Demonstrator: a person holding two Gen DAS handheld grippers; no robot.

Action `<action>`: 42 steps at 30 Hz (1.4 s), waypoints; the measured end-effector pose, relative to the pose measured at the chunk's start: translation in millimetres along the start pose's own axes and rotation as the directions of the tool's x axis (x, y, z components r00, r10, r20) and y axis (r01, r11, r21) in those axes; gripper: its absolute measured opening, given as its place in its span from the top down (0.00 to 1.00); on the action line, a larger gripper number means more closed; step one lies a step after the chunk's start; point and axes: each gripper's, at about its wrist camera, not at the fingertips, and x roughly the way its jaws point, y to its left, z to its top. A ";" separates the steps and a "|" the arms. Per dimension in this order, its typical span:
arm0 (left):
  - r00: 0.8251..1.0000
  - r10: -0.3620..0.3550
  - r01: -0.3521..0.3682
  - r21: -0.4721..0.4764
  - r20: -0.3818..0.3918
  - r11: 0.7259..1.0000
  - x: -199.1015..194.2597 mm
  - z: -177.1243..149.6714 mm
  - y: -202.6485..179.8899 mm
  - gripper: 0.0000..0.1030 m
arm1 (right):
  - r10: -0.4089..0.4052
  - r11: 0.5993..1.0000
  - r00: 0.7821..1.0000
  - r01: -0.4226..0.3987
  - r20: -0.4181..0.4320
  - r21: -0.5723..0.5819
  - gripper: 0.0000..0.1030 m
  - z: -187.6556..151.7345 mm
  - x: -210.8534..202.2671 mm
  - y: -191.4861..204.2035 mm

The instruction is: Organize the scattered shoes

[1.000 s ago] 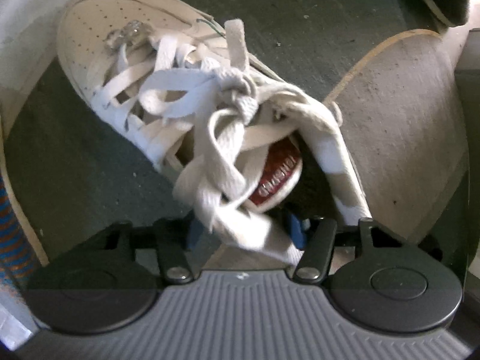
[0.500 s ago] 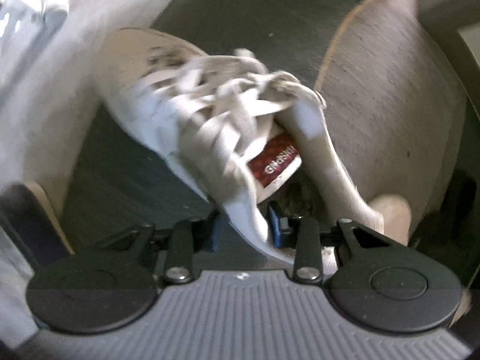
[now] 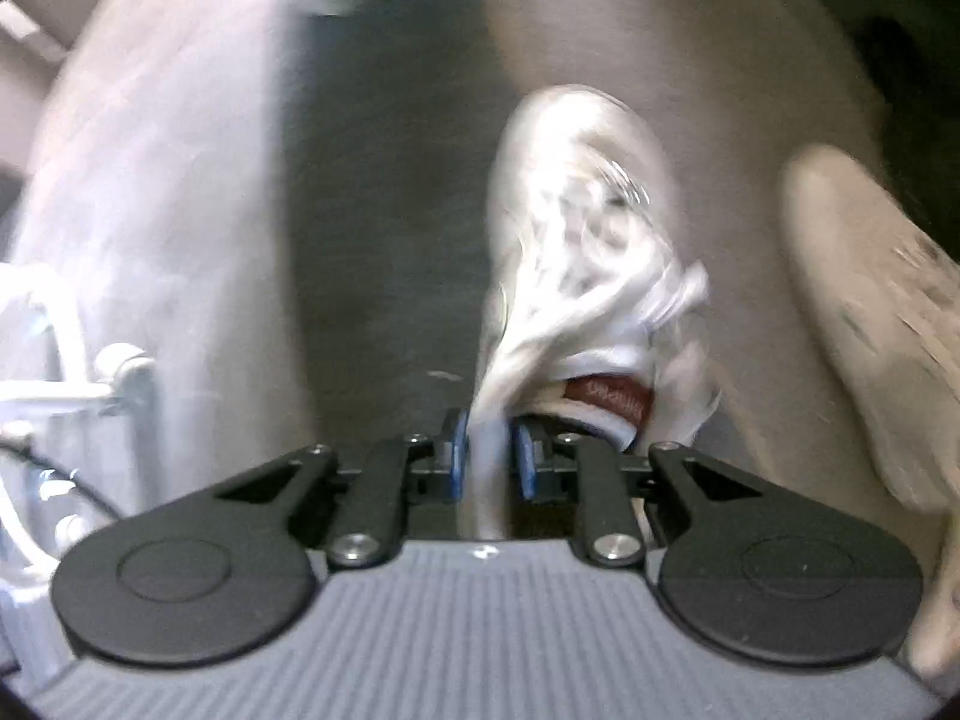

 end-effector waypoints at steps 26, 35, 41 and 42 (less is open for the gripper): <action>0.996 -0.093 0.092 0.019 0.018 0.996 -12.0 2.7 -14.6 0.00 | -0.186 0.709 0.974 0.041 0.130 0.704 0.61 2.4 43.7 -38.8; 0.990 -0.144 0.144 0.022 0.008 0.989 -14.7 -3.2 -23.5 0.00 | -0.426 0.474 0.874 -0.004 0.233 0.881 0.81 19.5 23.5 -23.3; 0.992 -0.129 0.129 0.026 -0.003 0.991 -12.4 -8.2 -22.0 0.00 | -0.596 0.274 0.788 0.018 0.155 0.961 0.82 18.1 7.8 -11.5; 0.992 -0.125 0.125 0.025 -0.003 0.992 -12.3 -8.7 -21.3 0.00 | -0.615 0.254 0.778 0.042 0.128 0.966 0.82 18.5 8.1 -9.6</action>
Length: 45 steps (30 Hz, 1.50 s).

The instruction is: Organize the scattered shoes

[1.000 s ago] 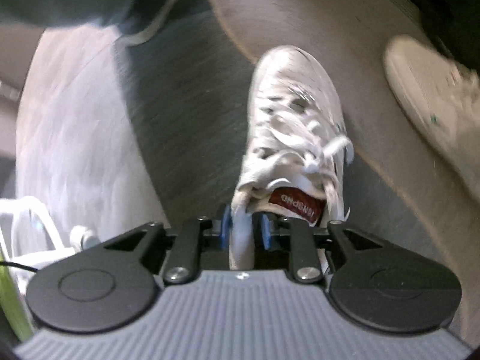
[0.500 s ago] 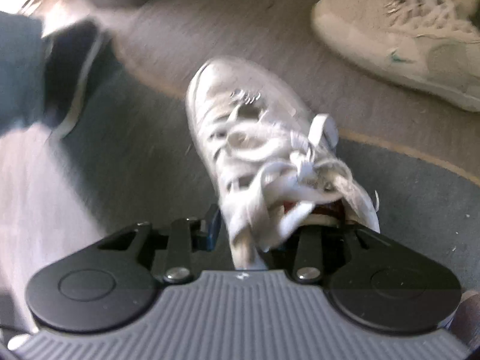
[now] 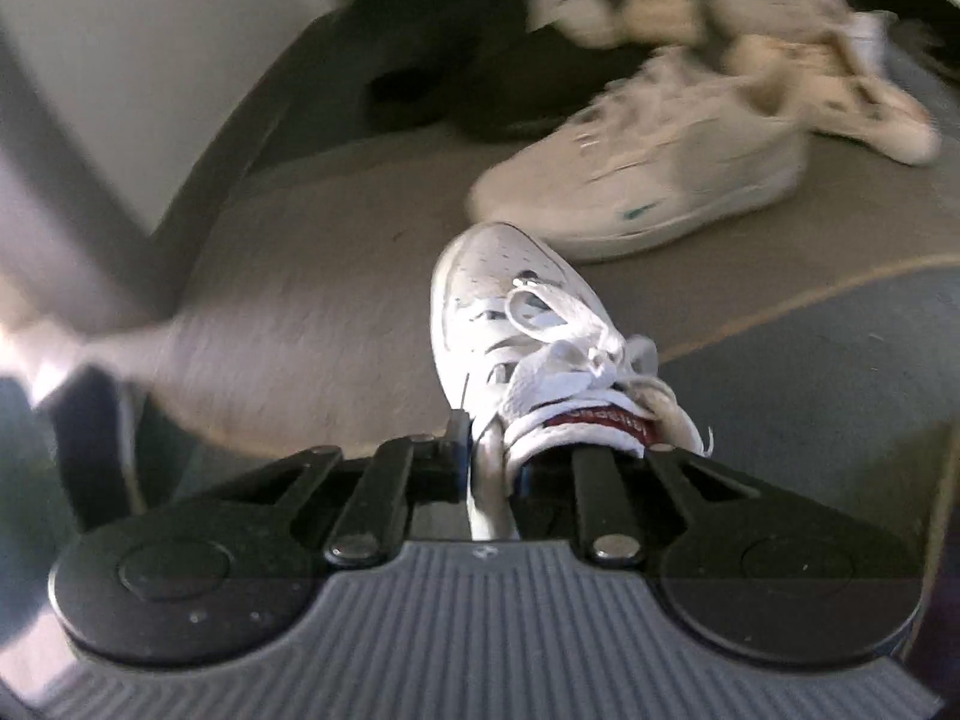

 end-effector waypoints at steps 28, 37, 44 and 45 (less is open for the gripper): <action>0.988 0.115 -0.100 0.143 -0.101 0.985 49.5 -24.5 -34.3 0.00 | 0.083 0.996 0.992 -0.080 -0.095 0.033 0.00 57.0 -125.9 -22.0; 0.982 0.111 -0.065 0.279 -0.153 0.958 75.9 -46.6 -49.3 0.00 | 0.034 0.993 0.989 -0.049 0.145 0.106 0.00 147.8 -299.6 -72.4; 0.987 0.110 -0.004 0.663 -0.119 0.749 120.1 -90.7 -99.9 0.00 | 0.119 0.942 0.927 -0.219 0.356 0.255 0.00 165.3 -352.1 -114.0; 0.987 0.103 0.011 0.697 -0.121 0.717 126.8 -97.6 -106.0 0.01 | 0.126 0.934 0.920 -0.236 0.370 0.269 0.00 164.7 -351.3 -118.5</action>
